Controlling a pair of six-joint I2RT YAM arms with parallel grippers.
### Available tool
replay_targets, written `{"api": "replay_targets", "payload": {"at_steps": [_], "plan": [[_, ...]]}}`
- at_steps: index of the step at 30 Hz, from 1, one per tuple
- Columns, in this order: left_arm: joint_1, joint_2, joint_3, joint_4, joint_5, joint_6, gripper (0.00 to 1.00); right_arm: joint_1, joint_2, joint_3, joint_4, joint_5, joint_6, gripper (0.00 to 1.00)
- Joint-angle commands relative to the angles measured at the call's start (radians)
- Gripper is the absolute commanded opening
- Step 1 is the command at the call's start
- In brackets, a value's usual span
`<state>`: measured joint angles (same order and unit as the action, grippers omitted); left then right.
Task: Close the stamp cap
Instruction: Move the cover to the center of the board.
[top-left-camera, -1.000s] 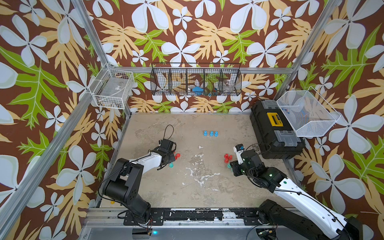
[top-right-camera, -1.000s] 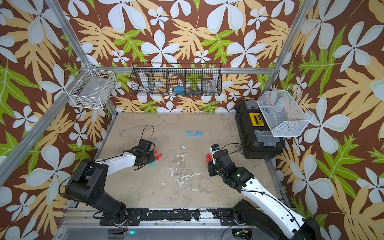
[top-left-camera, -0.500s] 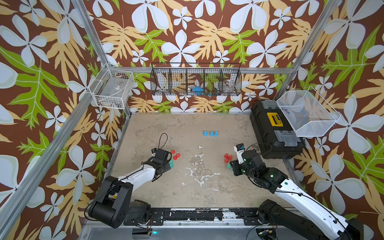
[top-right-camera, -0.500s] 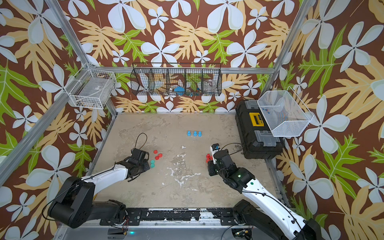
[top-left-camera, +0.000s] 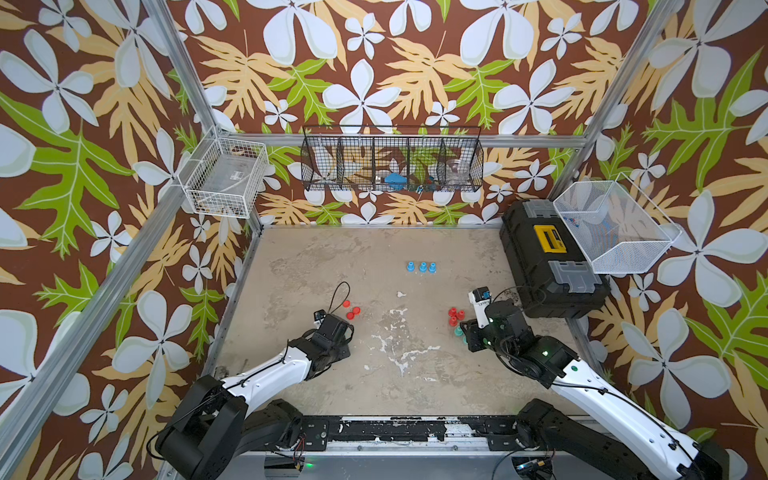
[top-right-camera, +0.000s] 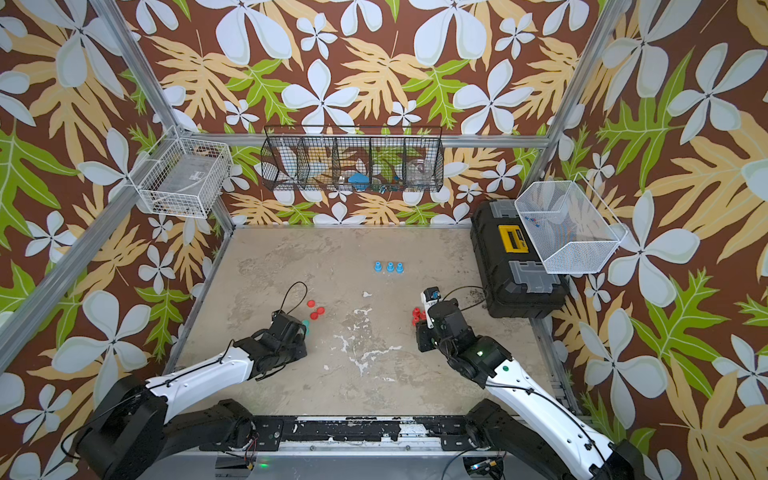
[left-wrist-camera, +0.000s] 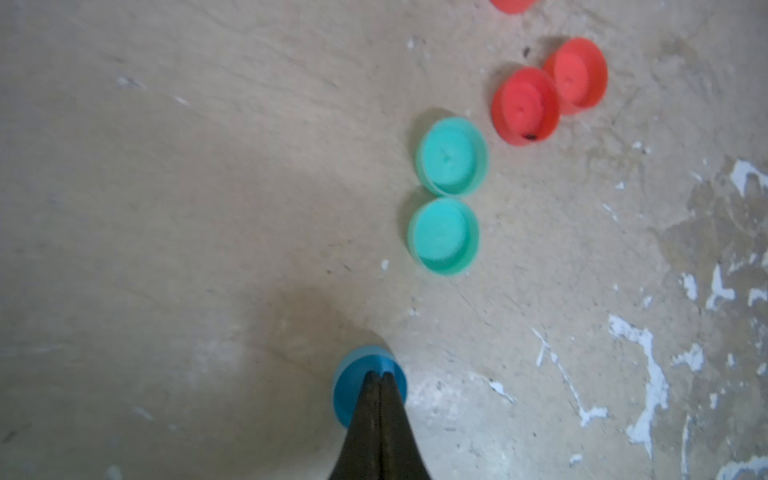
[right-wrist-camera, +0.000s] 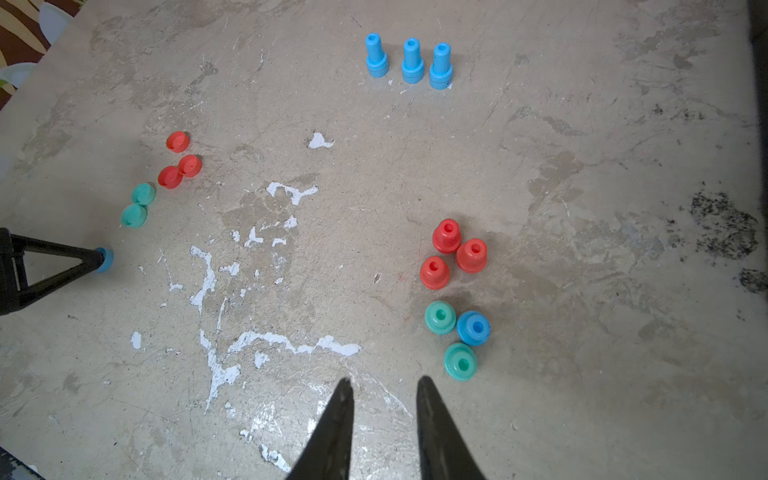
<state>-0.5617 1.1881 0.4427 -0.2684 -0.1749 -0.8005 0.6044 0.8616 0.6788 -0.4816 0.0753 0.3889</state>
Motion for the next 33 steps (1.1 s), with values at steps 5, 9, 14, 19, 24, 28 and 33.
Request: {"api": "replay_targets", "payload": {"at_steps": [5, 9, 14, 19, 24, 28, 33], "plan": [[-0.119, 0.070, 0.039, 0.002, -0.026, -0.076, 0.01, 0.001, -0.002, -0.001, 0.003, 0.000, 0.010, 0.28], [-0.174, 0.145, 0.074, 0.031, -0.029, -0.089, 0.01, 0.001, -0.004, 0.001, 0.000, 0.001, 0.010, 0.28], [-0.241, 0.245, 0.151, 0.055, -0.041, -0.090, 0.01, 0.002, 0.000, 0.001, -0.003, 0.006, 0.010, 0.28], [-0.257, 0.354, 0.232, 0.102, -0.005, -0.059, 0.01, 0.002, 0.002, 0.001, -0.004, 0.006, 0.011, 0.28], [-0.269, 0.472, 0.332, 0.113, 0.013, -0.021, 0.01, 0.001, 0.010, 0.003, -0.005, 0.007, 0.010, 0.28], [-0.276, 0.541, 0.403, 0.112, 0.020, 0.001, 0.01, 0.001, 0.015, 0.003, -0.005, 0.012, 0.010, 0.28], [-0.285, 0.598, 0.481, 0.102, 0.027, 0.026, 0.01, 0.001, 0.022, 0.003, -0.005, 0.017, 0.010, 0.28]]}}
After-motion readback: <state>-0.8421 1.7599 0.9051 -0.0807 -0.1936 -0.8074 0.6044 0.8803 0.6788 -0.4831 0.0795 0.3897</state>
